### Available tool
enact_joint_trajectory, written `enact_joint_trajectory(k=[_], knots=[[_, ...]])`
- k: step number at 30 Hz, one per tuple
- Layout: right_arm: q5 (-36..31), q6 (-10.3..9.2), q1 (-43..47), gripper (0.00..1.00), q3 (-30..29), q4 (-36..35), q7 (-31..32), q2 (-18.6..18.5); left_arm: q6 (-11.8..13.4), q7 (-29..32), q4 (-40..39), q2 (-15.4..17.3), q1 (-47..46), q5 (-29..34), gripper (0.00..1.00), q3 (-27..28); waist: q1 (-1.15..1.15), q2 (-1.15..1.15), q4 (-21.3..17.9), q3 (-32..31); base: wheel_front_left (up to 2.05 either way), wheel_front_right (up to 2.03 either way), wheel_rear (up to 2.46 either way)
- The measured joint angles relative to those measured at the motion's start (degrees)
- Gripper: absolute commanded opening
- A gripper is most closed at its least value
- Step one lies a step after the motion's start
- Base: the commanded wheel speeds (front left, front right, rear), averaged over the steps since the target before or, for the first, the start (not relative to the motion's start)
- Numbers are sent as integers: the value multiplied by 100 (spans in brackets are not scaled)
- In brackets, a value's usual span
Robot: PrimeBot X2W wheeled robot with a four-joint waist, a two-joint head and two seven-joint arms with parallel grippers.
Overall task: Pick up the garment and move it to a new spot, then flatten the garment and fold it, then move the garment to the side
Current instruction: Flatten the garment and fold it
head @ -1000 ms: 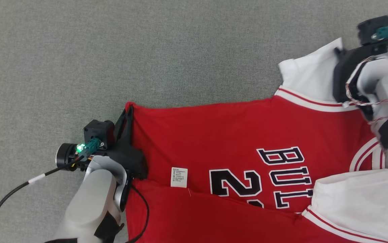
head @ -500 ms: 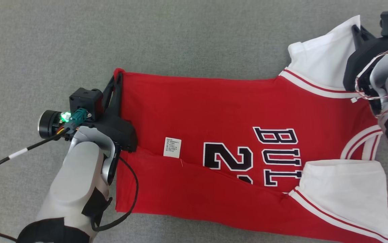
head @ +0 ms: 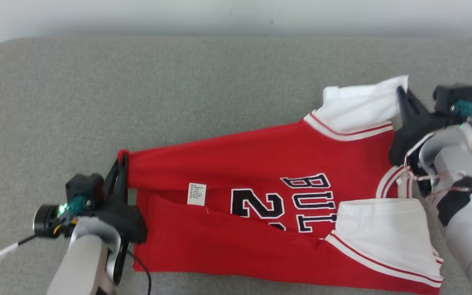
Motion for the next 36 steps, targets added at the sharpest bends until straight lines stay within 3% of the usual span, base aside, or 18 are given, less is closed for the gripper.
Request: enact_joint_trajectory(k=[10,17,36], knots=[[826,0,1617,0,-144,-1277,-88,-42,-100,-1,-486,49,1075,10,0,425,-1,0,-328,-706,0,0,0],[989,0,2722,0,-268,-1931,-92,24,-174,0,-626,3,1639,20,0,626,-1,0,-657,-955,0,0,0],[357,0,4170,0,-1366,-2862,-93,556,-252,0,-698,-157,2322,369,0,1116,0,-1,-909,-1284,0,0,0]])
